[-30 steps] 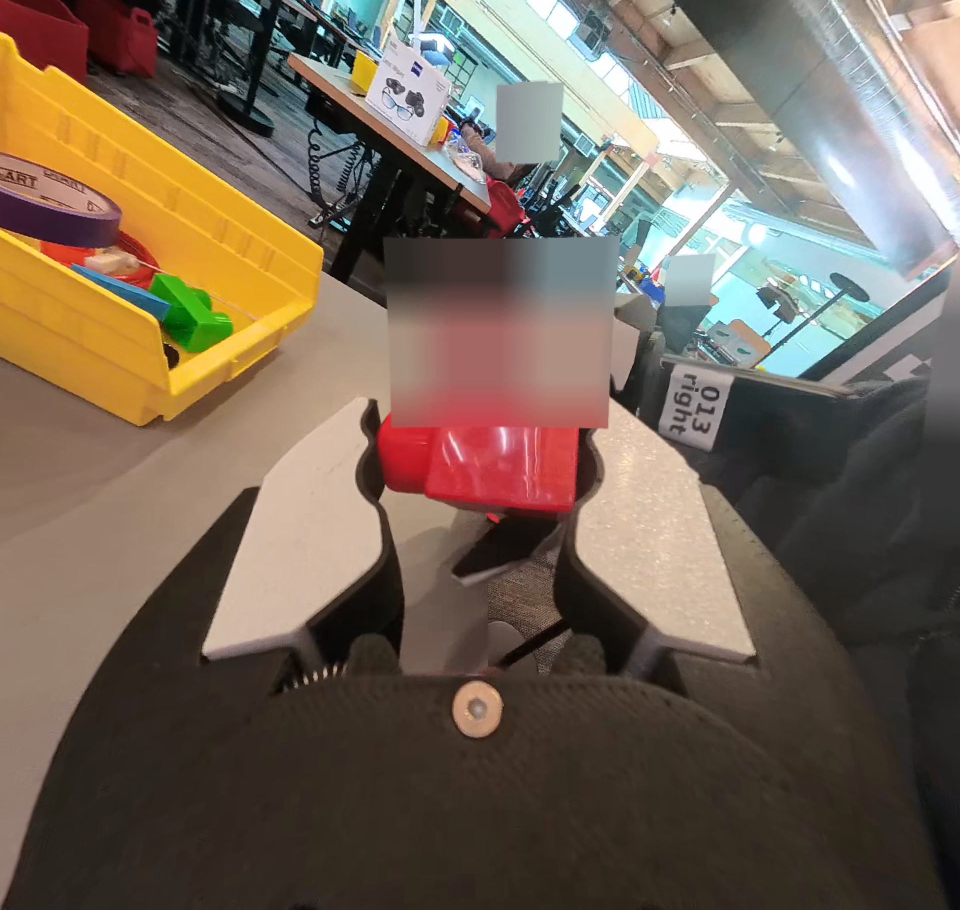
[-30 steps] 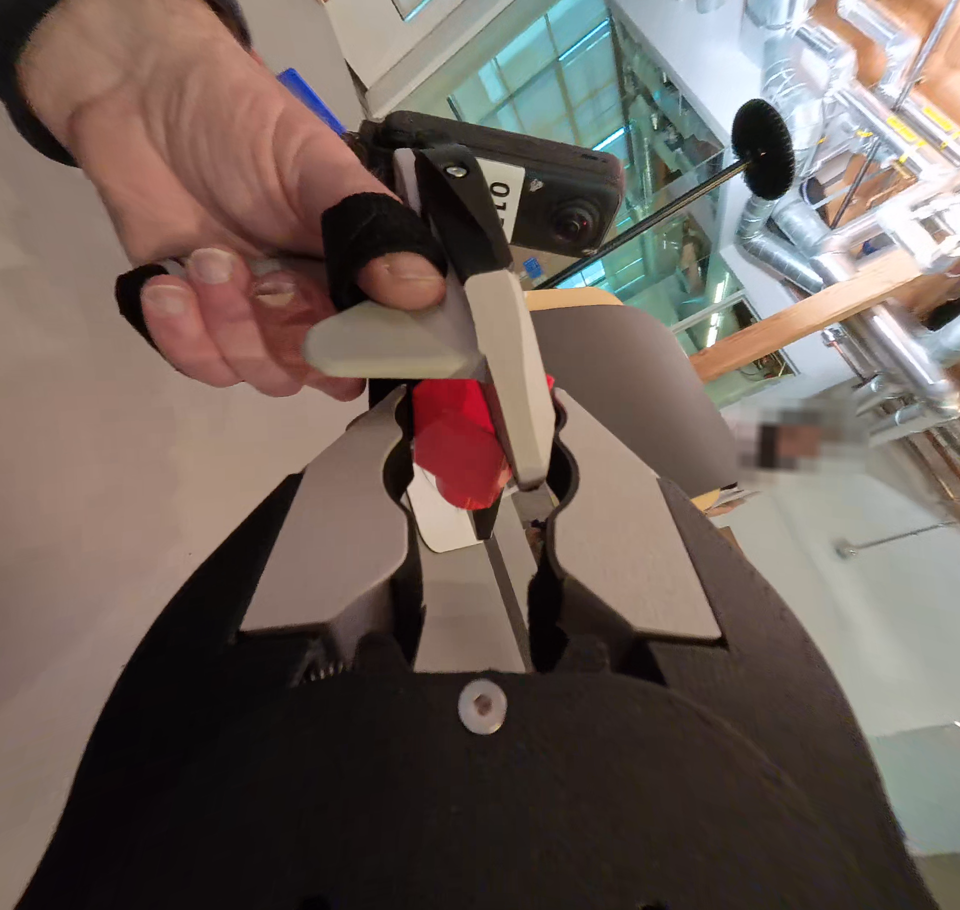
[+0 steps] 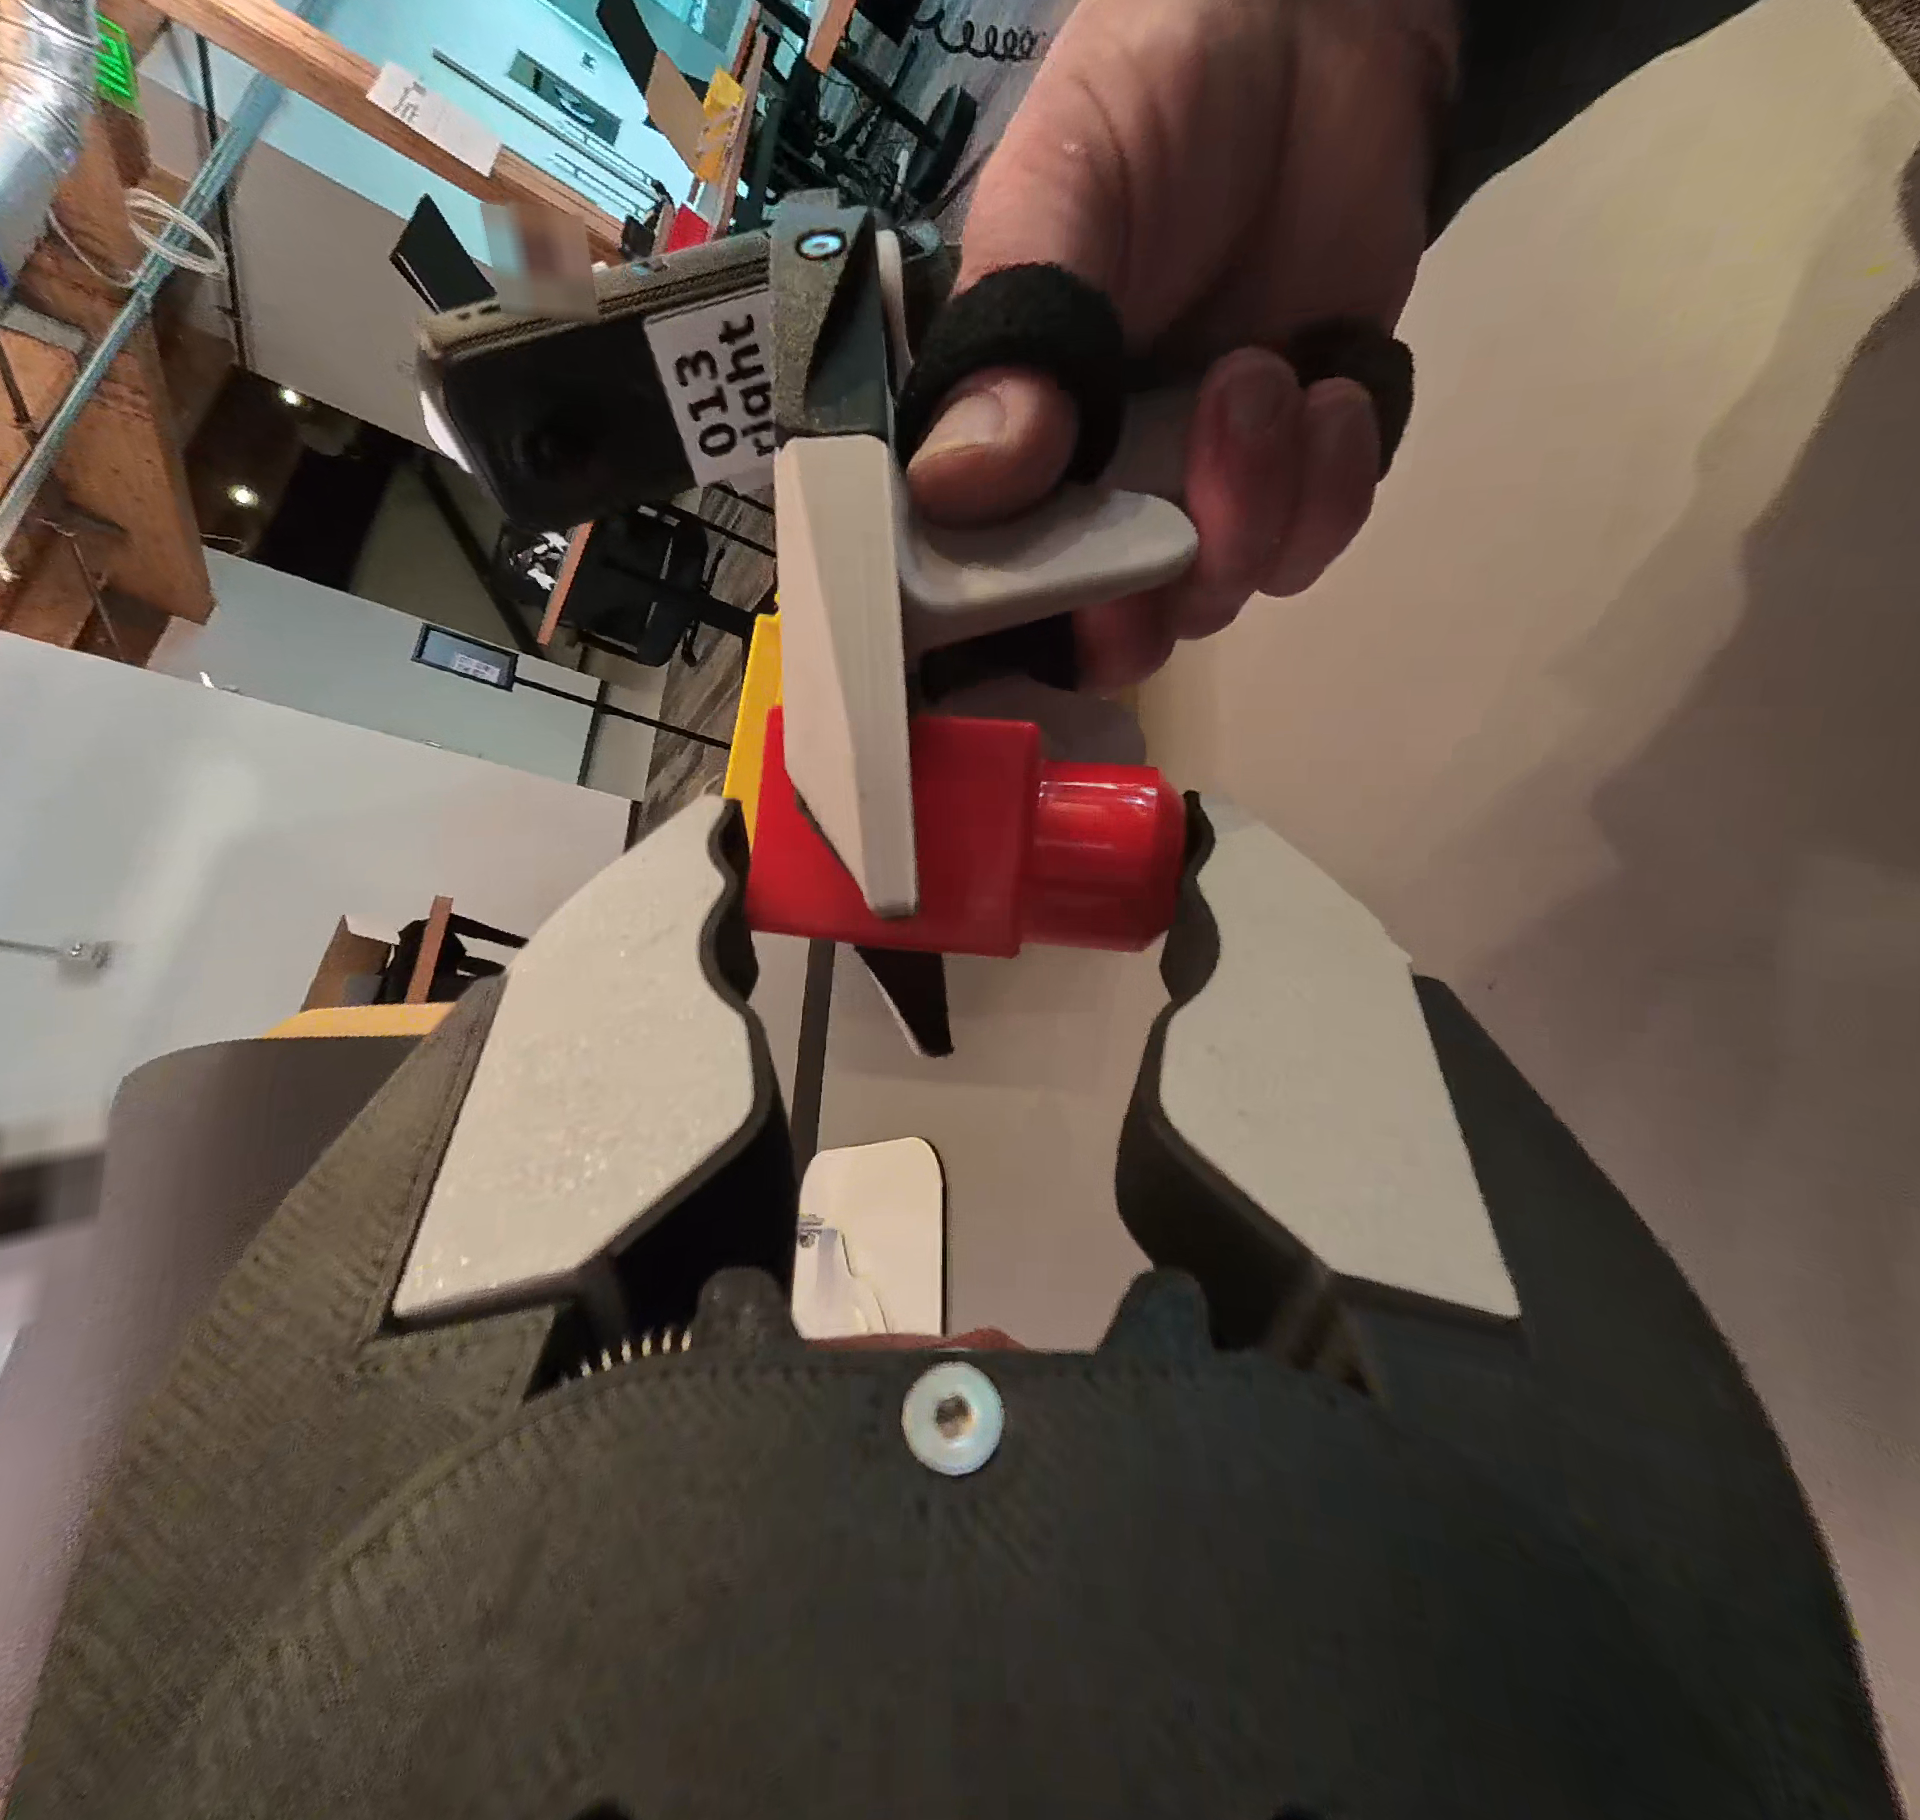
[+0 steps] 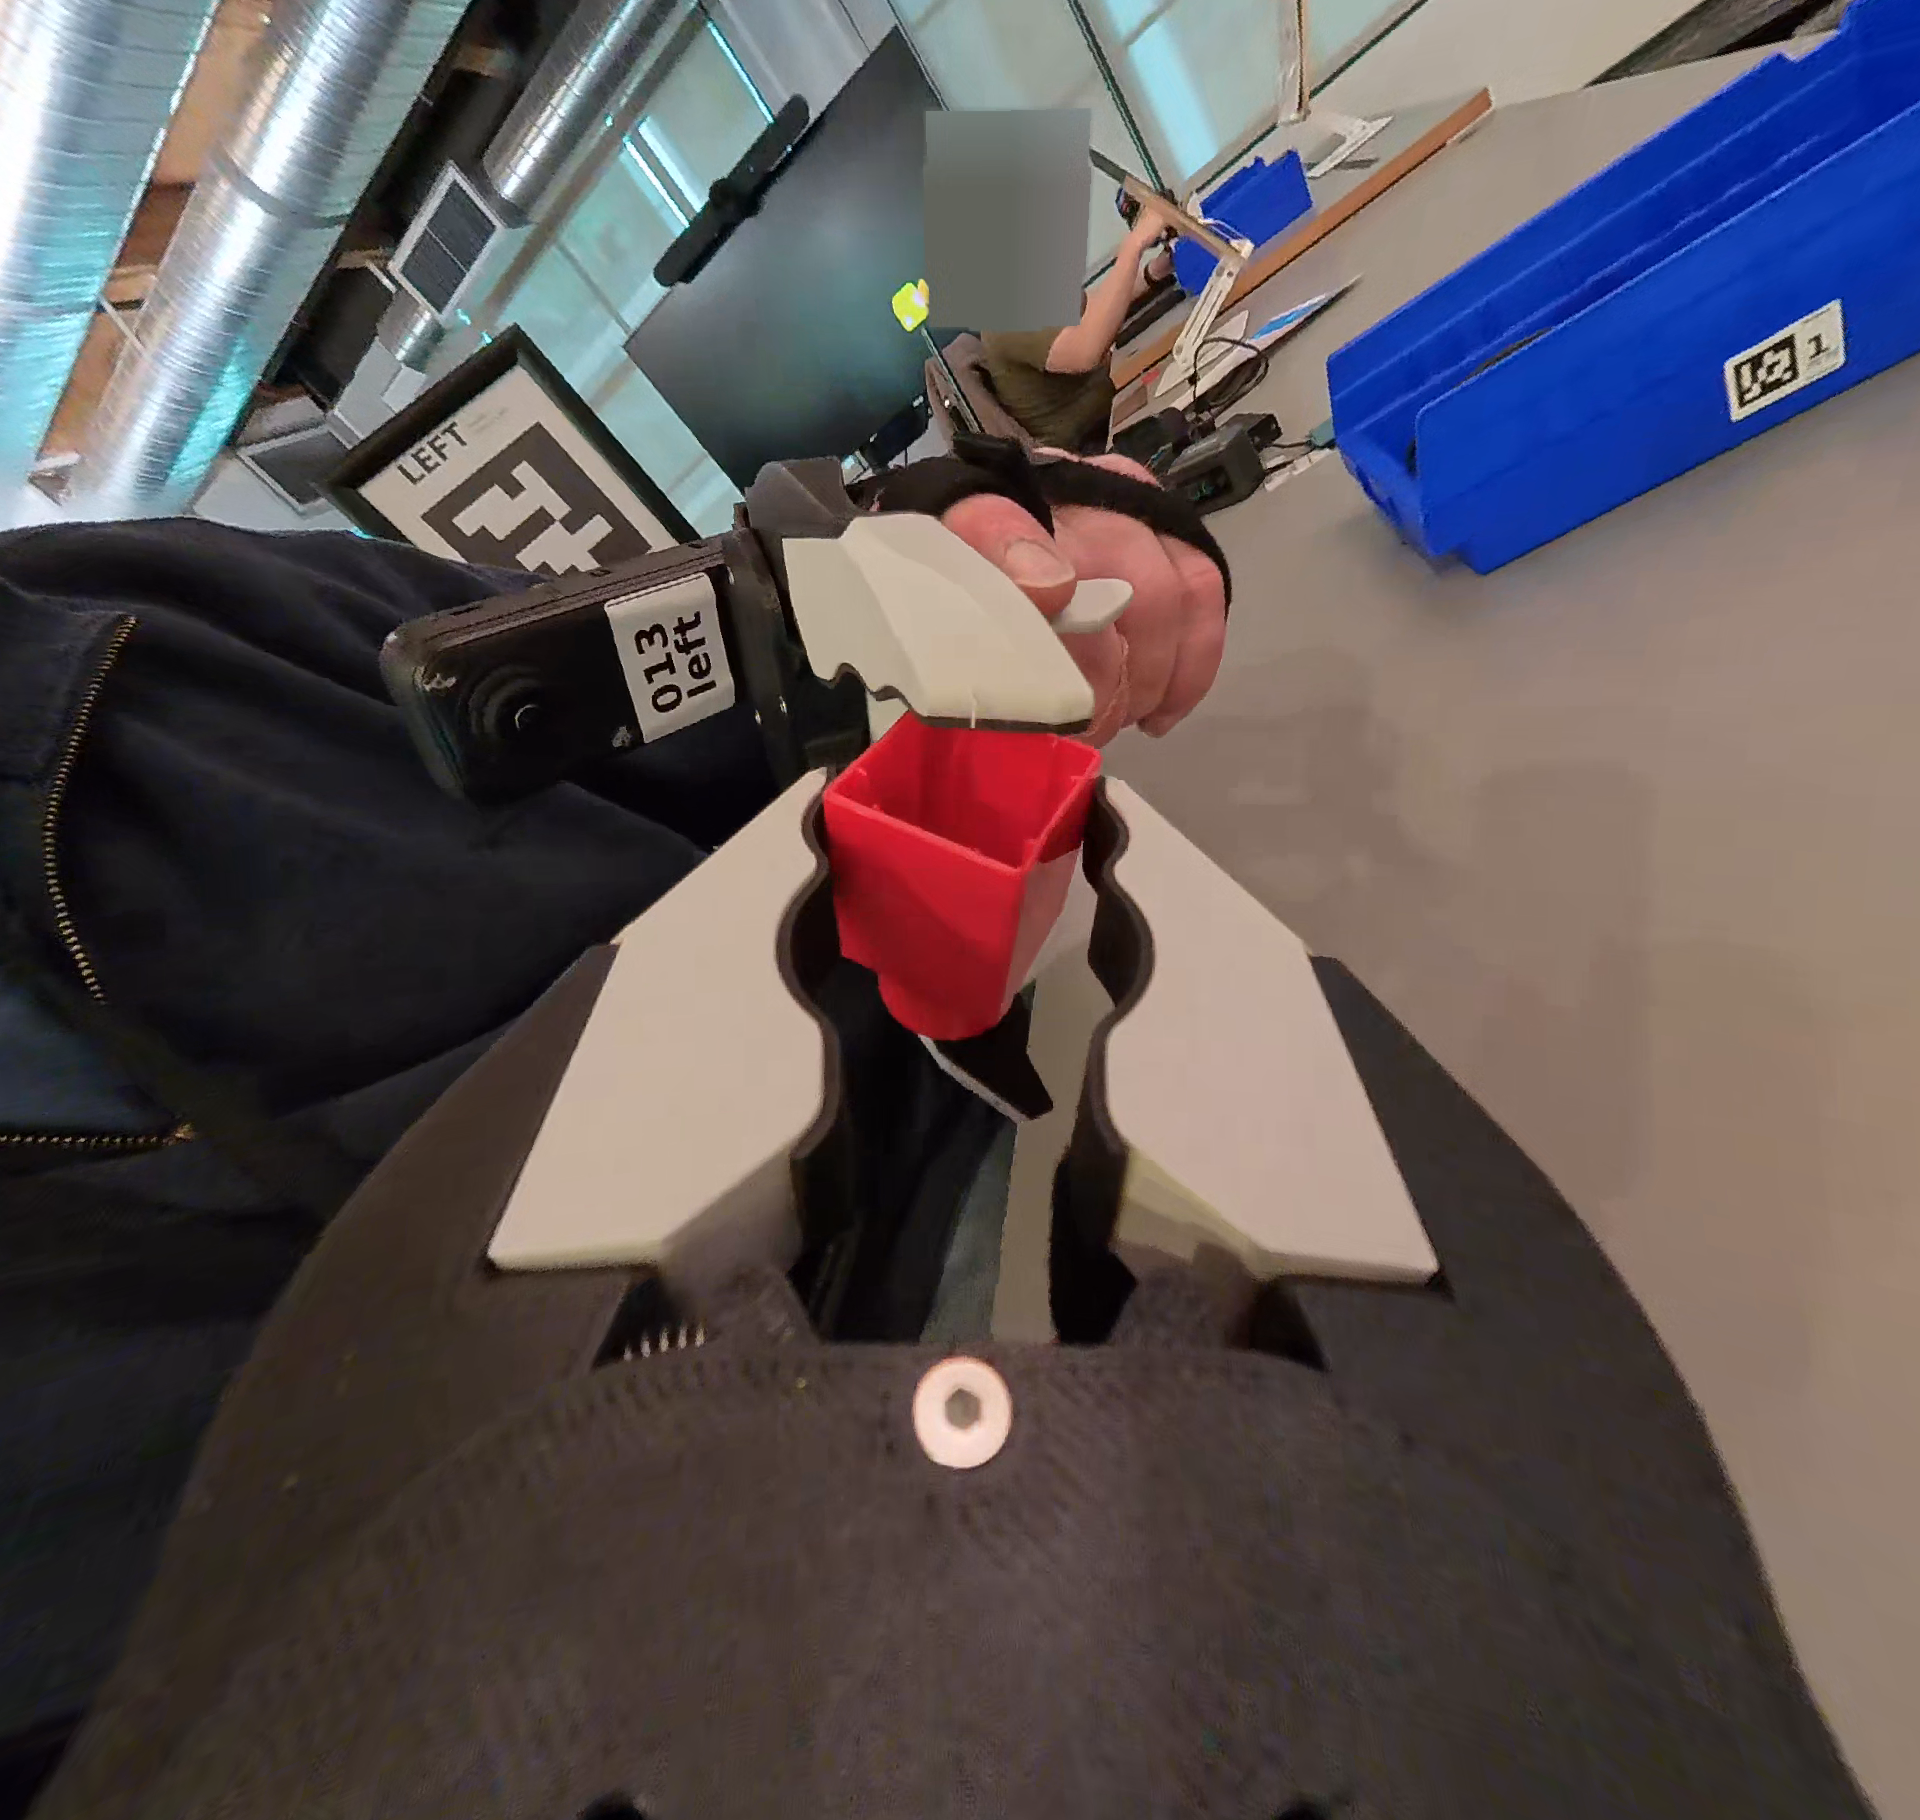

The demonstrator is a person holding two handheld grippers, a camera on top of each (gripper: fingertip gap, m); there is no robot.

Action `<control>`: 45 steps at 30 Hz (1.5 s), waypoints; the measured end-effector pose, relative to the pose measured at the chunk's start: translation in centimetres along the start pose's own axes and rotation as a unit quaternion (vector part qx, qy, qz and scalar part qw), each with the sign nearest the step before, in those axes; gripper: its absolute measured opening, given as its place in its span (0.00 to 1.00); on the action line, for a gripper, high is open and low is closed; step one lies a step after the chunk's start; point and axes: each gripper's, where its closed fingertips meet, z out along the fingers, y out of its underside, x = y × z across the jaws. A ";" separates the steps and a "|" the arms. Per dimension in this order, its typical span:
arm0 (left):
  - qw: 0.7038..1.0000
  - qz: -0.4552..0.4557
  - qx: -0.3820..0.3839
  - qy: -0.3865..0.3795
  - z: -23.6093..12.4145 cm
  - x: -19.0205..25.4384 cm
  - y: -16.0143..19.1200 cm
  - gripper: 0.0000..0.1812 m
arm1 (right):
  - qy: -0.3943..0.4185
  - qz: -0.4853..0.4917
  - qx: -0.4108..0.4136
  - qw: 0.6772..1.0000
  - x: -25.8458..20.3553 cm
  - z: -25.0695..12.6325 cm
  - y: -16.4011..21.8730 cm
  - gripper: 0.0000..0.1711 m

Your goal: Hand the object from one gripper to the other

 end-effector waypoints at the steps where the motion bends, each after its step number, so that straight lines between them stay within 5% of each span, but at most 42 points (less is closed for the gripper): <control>1: 1.000 -0.008 -0.004 -0.002 0.0 -0.1 0.1 0.42 | 0.013 -0.014 0.007 1.000 0.3 -0.2 -0.3 0.26; 4: 0.996 -0.087 0.005 -0.006 -0.3 -1.0 0.2 0.42 | 0.083 -0.080 0.037 0.993 1.0 -1.5 -1.7 0.40; 8: 0.981 -0.192 0.012 0.021 -0.5 -1.4 0.8 0.42 | 0.194 -0.275 0.023 0.941 0.3 -3.3 -2.4 0.41; 14: 0.918 -0.376 0.071 0.103 -0.9 -1.6 0.3 0.42 | 0.272 -0.456 -0.056 0.845 -0.9 -4.1 -1.9 0.35; 19: 0.875 -0.451 0.092 0.154 -1.1 -1.3 0.2 0.42 | 0.293 -0.539 -0.112 0.782 -1.2 -4.3 -1.5 0.32; 26: 0.765 -0.559 0.170 0.270 -2.3 -1.2 -1.4 0.42 | 0.325 -0.628 -0.150 0.691 -0.6 -3.6 -2.0 0.37; 31: 0.727 -0.594 0.202 0.279 -2.0 -1.2 -2.0 0.42 | 0.368 -0.675 -0.165 0.618 0.8 -2.2 -2.4 0.37; 35: 0.681 -0.633 0.241 0.277 -2.1 -1.8 -2.6 0.42 | 0.376 -0.681 -0.152 0.610 1.4 -1.0 -2.0 0.36; 39: 0.675 -0.638 0.242 0.282 -1.9 -1.1 -2.9 0.42 | 0.379 -0.676 -0.138 0.617 1.3 -0.7 -2.1 0.25; 45: 0.664 -0.642 0.253 0.290 -2.0 -1.3 -3.2 0.42 | 0.369 -0.656 -0.144 0.642 1.1 -0.9 -2.3 0.24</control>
